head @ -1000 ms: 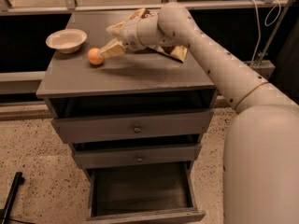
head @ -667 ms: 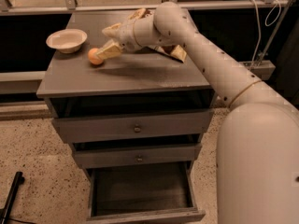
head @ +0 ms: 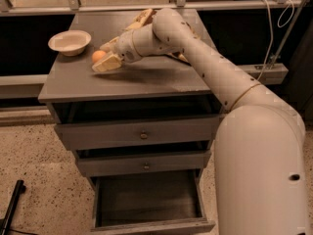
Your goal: Place orange into bottom drawer
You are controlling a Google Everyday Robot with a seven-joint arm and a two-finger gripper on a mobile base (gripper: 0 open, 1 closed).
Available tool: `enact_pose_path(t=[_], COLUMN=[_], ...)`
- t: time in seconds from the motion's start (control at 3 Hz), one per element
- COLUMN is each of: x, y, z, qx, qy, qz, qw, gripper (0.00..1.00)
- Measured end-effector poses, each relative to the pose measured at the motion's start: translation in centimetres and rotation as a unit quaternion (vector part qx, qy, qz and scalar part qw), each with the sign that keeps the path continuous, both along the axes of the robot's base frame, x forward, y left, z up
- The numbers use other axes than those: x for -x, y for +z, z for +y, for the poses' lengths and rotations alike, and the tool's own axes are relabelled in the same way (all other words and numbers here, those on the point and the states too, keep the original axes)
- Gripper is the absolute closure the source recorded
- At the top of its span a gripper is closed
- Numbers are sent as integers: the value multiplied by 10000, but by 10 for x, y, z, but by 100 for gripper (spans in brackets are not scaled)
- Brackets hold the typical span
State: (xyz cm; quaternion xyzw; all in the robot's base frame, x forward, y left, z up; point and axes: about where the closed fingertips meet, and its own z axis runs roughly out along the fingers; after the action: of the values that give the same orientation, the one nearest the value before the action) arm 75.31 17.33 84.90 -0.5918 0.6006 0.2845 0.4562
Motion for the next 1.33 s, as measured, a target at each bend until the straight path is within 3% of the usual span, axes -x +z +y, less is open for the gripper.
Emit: enact_pose_path(t=[0.33,0.67,1.0,1.33], x=[5,10,40,78], y=[-9,-5,18,63], z=[0,2,-4,-21], qx=[-58,-187,-251,-147], qy=[1,50,426,693], qz=[249,256,-163,-1207], qw=[9997,9995,9986,9902], gripper=[60,83,100,100])
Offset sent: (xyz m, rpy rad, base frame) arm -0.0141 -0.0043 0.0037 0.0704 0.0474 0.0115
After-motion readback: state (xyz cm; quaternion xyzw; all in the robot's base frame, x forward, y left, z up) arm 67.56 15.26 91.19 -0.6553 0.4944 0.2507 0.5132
